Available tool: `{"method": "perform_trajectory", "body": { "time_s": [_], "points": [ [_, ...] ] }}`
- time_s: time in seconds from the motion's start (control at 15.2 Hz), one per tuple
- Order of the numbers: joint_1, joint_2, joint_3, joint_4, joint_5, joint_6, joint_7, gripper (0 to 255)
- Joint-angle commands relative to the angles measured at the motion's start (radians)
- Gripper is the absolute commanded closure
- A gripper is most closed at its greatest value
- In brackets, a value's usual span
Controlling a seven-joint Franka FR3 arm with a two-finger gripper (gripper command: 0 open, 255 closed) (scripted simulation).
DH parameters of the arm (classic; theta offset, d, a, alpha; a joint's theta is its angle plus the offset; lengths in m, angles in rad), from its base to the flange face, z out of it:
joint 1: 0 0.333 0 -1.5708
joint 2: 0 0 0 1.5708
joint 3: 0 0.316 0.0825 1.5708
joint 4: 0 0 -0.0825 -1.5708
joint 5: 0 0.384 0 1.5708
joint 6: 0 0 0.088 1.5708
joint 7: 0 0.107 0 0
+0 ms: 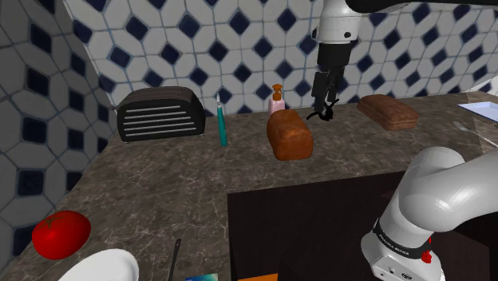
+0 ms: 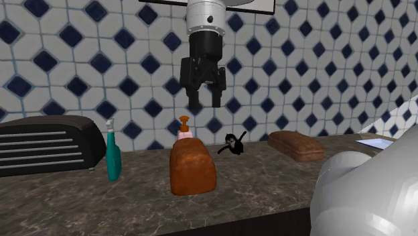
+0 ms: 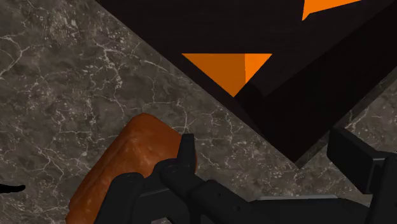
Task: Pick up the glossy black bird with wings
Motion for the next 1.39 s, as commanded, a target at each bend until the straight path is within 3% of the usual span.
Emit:
{"method": "perform_trajectory", "body": {
  "time_s": [0.0, 0.66, 1.32],
  "points": [
    [0.0, 0.0, 0.0, 0.0, 0.0, 0.0, 0.0, 0],
    [-0.058, 0.087, -0.172, -0.096, -0.142, 0.245, -0.208, 0],
    [-0.092, 0.301, -0.355, -0.063, -0.206, 0.505, -0.411, 0]
  ]
}}
